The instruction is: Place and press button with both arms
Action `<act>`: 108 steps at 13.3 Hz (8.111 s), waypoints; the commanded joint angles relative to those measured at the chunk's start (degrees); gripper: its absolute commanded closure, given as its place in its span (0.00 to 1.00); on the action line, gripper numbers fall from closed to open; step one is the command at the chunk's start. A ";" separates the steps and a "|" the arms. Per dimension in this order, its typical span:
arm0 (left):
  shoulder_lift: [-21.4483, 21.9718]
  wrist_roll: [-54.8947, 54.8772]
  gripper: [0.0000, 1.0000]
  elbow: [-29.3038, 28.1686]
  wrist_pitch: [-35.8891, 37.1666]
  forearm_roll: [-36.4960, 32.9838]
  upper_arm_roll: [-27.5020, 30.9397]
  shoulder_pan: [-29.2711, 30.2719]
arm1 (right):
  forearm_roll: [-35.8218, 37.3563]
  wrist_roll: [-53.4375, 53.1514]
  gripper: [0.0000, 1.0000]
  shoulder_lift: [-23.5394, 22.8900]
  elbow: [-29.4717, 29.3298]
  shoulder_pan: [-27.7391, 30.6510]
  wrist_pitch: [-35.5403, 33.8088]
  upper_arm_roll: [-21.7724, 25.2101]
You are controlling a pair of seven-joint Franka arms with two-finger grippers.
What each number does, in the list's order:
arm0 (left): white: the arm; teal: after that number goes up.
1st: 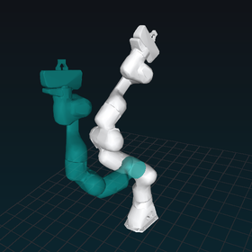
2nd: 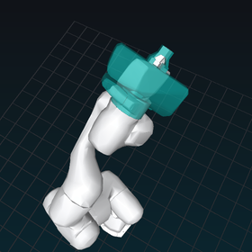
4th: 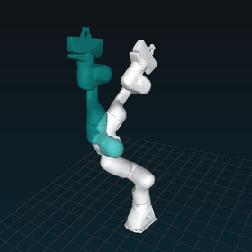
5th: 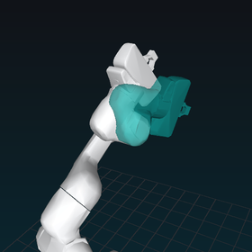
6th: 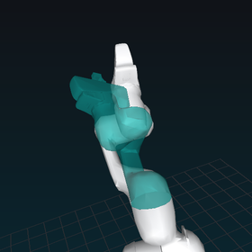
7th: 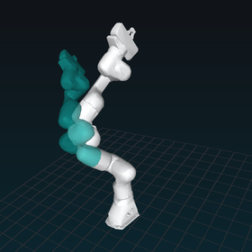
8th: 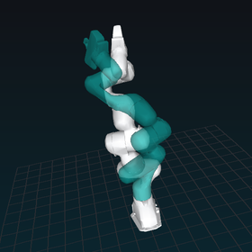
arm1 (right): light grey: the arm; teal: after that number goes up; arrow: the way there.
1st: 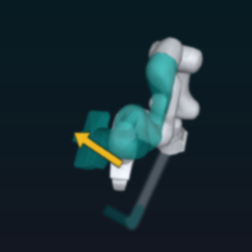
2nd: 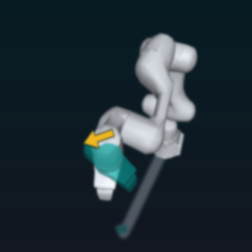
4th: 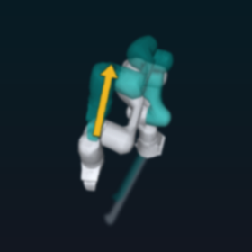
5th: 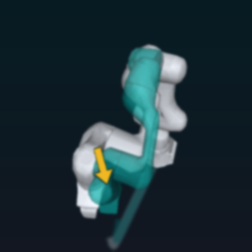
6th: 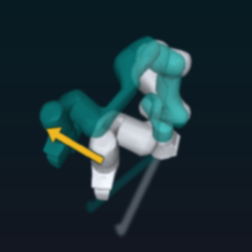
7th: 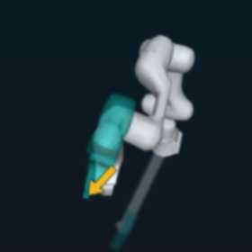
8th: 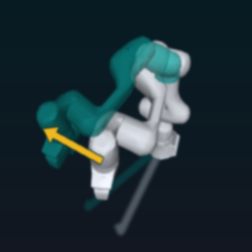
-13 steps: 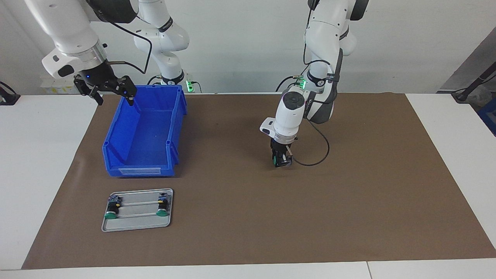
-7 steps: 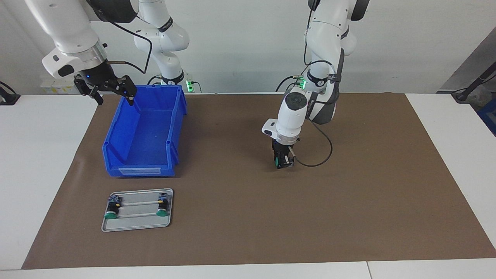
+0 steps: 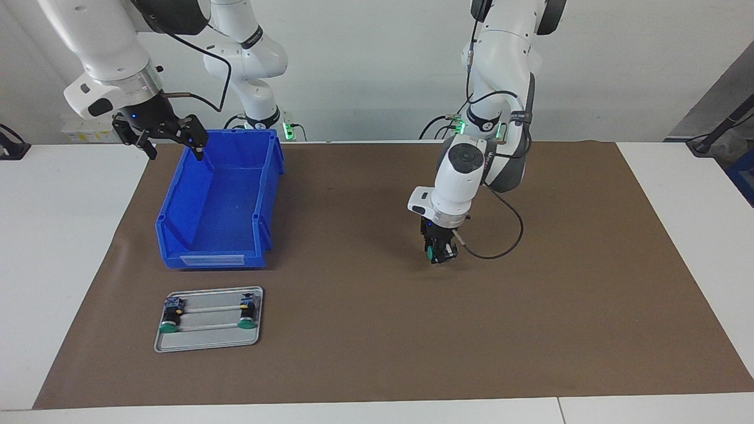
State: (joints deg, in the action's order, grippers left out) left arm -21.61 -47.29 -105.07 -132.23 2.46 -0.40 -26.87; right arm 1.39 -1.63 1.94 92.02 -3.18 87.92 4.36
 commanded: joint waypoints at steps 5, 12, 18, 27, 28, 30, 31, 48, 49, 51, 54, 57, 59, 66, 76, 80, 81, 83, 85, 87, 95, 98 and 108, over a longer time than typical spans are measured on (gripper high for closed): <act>-0.63 -9.46 0.99 11.45 16.71 8.16 -0.74 9.10 | -0.07 -0.74 0.00 1.58 1.67 1.07 0.14 -1.37; 2.80 -30.20 0.99 12.26 31.67 24.41 -0.66 26.14 | -0.07 -0.74 0.00 1.58 1.67 1.07 0.14 -1.37; 7.97 -43.29 1.00 1.39 34.50 34.78 -0.39 35.82 | -0.07 -0.74 0.00 1.58 1.67 1.07 0.14 -1.37; 13.70 -69.22 1.00 -24.02 27.48 60.61 -0.39 38.21 | -0.07 -0.74 0.00 1.58 1.67 1.07 0.14 -1.37; 13.70 -71.60 1.00 -25.87 26.59 63.78 -0.39 37.60 | -0.07 -0.74 0.00 1.58 1.67 1.07 0.14 -1.37; 12.83 -76.96 1.00 -28.07 25.45 72.38 -0.39 34.62 | -0.07 -0.74 0.00 1.58 1.67 1.07 0.14 -1.37; 12.04 -78.55 1.00 -28.52 24.92 77.04 -0.39 33.21 | -0.07 -0.74 0.00 1.58 1.67 1.07 0.14 -1.37; 1.92 -97.89 0.92 -29.48 24.73 110.66 -0.22 22.74 | -0.07 -0.74 0.00 1.58 1.67 1.07 0.14 -1.37; 2.18 -98.77 0.92 -30.88 26.04 110.66 -0.22 22.74 | -0.07 -0.74 0.00 1.58 1.67 1.07 0.14 -1.37; 2.28 -101.67 0.92 -33.08 29.30 110.66 -0.22 22.74 | -0.07 -0.65 0.00 1.58 1.67 1.07 0.14 -1.37; 2.80 -103.96 0.92 -34.93 31.50 110.66 -0.22 22.74 | -0.07 -0.74 0.00 1.58 1.67 1.07 0.14 -1.37; 3.15 -106.77 0.92 -36.43 32.56 110.66 -0.13 22.74 | -0.07 -0.74 0.00 1.58 1.67 1.07 0.14 -1.37; 3.07 -107.83 0.92 -37.04 33.09 110.57 -0.13 22.74 | -0.07 -0.74 0.00 1.58 1.67 1.07 0.14 -1.37; 3.07 -109.33 0.80 -37.66 34.06 110.48 -0.13 22.74 | -0.07 -0.65 0.00 1.58 1.67 1.07 0.14 -1.37; 2.80 -108.98 0.24 -36.87 32.03 110.48 -0.04 23.18 | -0.07 -0.74 0.00 1.58 1.67 1.07 0.14 -1.37; 2.98 -108.71 0.20 -36.87 32.21 110.48 -0.04 23.71 | -0.07 -0.74 0.00 1.58 1.67 1.07 0.14 -1.37; 2.98 -108.63 0.20 -36.87 32.47 110.48 -0.04 23.71 | -0.07 -0.74 0.00 1.58 1.67 1.07 0.14 -1.37; 3.07 -108.19 0.20 -36.87 33.00 110.48 -0.04 24.58 | -0.07 -0.74 0.00 1.58 1.67 1.07 0.14 -1.37; 3.15 -107.83 0.20 -36.87 33.35 110.48 -0.04 24.94 | -0.07 -0.74 0.00 1.58 1.67 1.07 0.14 -1.37; 3.15 -107.75 0.19 -36.87 33.35 110.48 -0.04 25.73 | -0.07 -0.74 0.00 1.66 1.67 1.07 0.14 -1.37; 3.77 -106.43 0.18 -37.92 36.68 109.61 0.05 30.38 | -0.07 -0.74 0.00 1.58 1.67 1.07 0.14 -1.37; 4.82 -102.05 0.18 -37.84 38.10 109.60 0.13 31.79 | -0.07 -0.74 0.00 1.58 1.67 1.07 0.14 -1.37; 9.05 -58.32 0.18 -16.17 30.90 94.45 0.05 31.18 | -0.07 -0.74 0.00 1.58 1.67 1.07 0.14 -1.37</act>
State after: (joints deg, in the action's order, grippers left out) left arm -11.69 -114.29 -127.53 -98.61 103.14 -0.30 4.66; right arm 1.39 -1.63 1.98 92.02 -3.18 87.92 4.34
